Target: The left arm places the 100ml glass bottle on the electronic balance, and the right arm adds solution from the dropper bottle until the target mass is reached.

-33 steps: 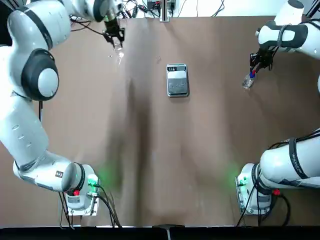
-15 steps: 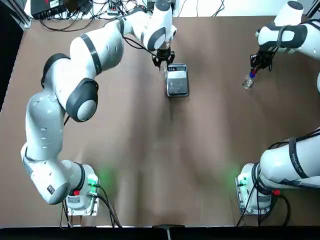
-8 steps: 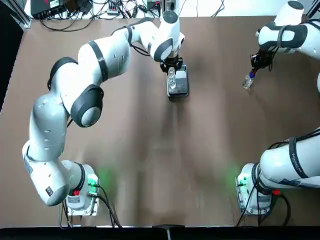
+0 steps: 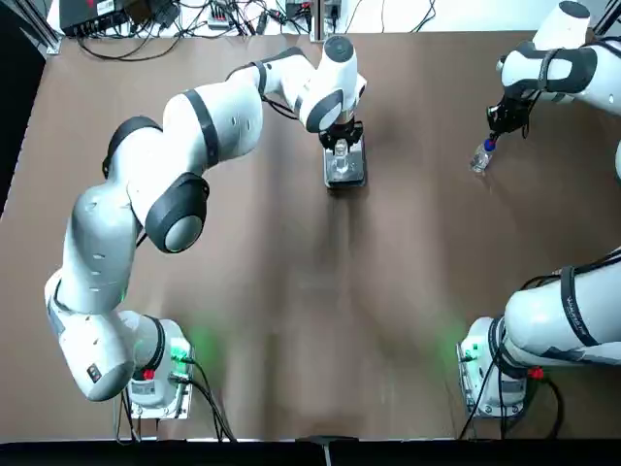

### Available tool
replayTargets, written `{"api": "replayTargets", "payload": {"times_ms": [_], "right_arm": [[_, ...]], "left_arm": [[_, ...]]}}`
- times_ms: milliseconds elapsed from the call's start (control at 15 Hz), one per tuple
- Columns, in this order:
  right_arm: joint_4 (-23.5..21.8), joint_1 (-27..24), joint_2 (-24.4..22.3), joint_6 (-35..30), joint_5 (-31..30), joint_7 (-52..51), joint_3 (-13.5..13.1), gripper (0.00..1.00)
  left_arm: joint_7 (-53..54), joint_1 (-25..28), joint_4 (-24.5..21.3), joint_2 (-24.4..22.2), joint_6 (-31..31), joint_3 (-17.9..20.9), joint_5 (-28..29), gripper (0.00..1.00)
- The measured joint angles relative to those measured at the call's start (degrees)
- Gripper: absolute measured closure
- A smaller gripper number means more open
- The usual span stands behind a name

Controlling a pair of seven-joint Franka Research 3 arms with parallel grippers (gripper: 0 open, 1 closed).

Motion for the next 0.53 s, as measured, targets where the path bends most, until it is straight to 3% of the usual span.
{"api": "replayTargets", "payload": {"times_ms": [267, 333, 533], "right_arm": [[0.15, -0.33, 0.00, 0.00, 0.00, 0.00, -0.02, 0.96], [0.20, -0.40, 0.00, 0.00, 0.00, 0.00, -0.02, 0.96], [0.40, -0.48, -0.01, -0.28, 0.00, 0.00, -0.02, 0.96]], "left_arm": [[-0.05, 0.00, 0.08, 0.19, 2.73, 0.35, 0.00, 0.49], [-0.05, 0.01, 0.14, 0.18, 2.96, 0.41, 0.00, 0.43], [-0.05, 0.01, 0.33, 0.18, 3.20, 0.82, 0.00, 0.37]]}}
